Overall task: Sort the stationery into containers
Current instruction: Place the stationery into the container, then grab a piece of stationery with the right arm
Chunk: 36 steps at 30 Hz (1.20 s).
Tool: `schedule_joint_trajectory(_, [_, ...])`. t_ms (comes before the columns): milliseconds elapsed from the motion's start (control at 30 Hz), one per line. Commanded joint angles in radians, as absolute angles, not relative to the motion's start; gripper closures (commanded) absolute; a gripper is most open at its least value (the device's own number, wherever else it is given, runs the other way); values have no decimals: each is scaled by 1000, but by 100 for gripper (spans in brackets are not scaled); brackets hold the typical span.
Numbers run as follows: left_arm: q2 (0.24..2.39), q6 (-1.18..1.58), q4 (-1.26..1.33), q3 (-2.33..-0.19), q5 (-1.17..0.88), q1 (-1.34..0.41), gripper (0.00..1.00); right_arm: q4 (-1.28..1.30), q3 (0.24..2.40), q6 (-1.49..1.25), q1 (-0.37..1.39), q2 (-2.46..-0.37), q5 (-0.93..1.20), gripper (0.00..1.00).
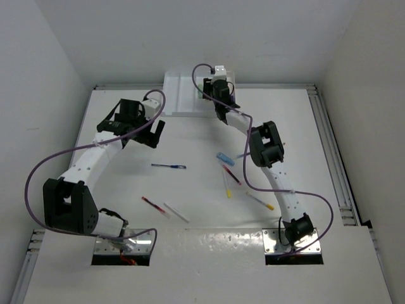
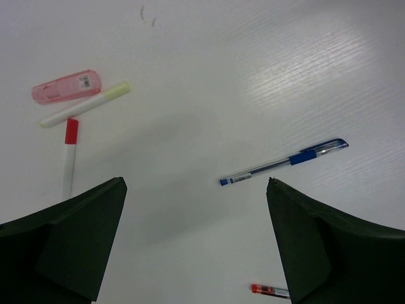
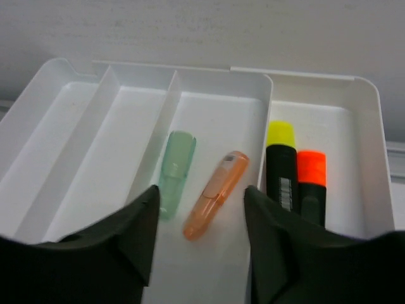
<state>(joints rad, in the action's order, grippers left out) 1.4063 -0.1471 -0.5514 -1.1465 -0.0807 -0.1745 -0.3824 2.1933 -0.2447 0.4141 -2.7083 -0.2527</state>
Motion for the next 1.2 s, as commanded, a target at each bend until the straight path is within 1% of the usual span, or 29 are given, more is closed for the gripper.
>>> schedule_joint_trajectory(0, [1300,-169,-526,-1120,-109,-161,0,-445,2108,-265,385,-2536,-210,42])
schedule_joint_trajectory(67, [1273,-170,-497,-1091,-133,-161,0,-427,2011,-259,365,-2406,-102,41])
schedule_joint_trajectory(133, [1244,-172,-479,-1078,-158,-161,0,-337,1900,-278,347,-2306,26,54])
schedule_joint_trajectory(167, [1227,-175,-477,-1077,-188,-161,0,-298,1860,-293,338,-2198,88,59])
schedule_joint_trajectory(200, [1221,-179,-479,-1078,-201,-163,0,-251,1817,-301,318,-2144,153,69])
schedule_joint_trajectory(233, [1215,-183,-483,-1077,-219,-161,0,-157,1721,-301,308,-2085,292,71])
schedule_joint_trajectory(267, [1201,-195,-494,-1078,-273,-161,0,-105,1674,-287,298,-1980,358,73])
schedule_joint_trajectory(300, [1197,-253,-530,-1080,-314,-160,0,-42,1623,-261,282,-1932,418,78])
schedule_joint_trajectory(333, [1190,-290,-555,-1078,-416,-158,0,95,1527,-229,279,-1886,501,80])
schedule_joint_trajectory(367, [1178,-328,-580,-1072,-457,-160,0,162,1482,-153,278,-1796,517,80])
schedule_joint_trajectory(400, [1171,-356,-601,-1065,-483,-160,0,220,1377,-112,278,-1757,517,81])
schedule_joint_trajectory(433, [1164,-356,-603,-1054,-514,-166,0,294,1317,-57,279,-1717,515,82])
schedule_joint_trajectory(467, [1152,-353,-603,-1039,-521,-167,0,310,1263,-40,281,-1648,512,81])
schedule_joint_trajectory(500, [1147,-351,-598,-1031,-538,-169,0,311,1152,-29,281,-1620,500,78])
schedule_joint_trajectory(567, [1132,-336,-585,-1020,-540,-172,0,290,1036,-15,298,-1562,459,76])
schedule_joint_trajectory(667, [1121,-339,-584,-1020,-564,-175,0,273,974,-8,319,-1557,426,78])
schedule_joint_trajectory(733, [1114,-342,-589,-1020,-581,-175,0,265,957,-8,324,-1568,422,82])
schedule_joint_trajectory(833, [1104,-342,-597,-1011,-581,-178,0,245,925,-8,327,-1594,423,84])
schedule_joint_trajectory(900, [1095,-342,-597,-999,-578,-176,0,235,914,28,328,-1617,422,83])
schedule_joint_trajectory(1000, [1094,-342,-595,-991,-574,-176,0,229,926,31,337,-1652,420,78])
schedule_joint_trajectory(1167, [1117,-344,-597,-1002,-561,-176,0,232,959,40,371,-1713,408,77])
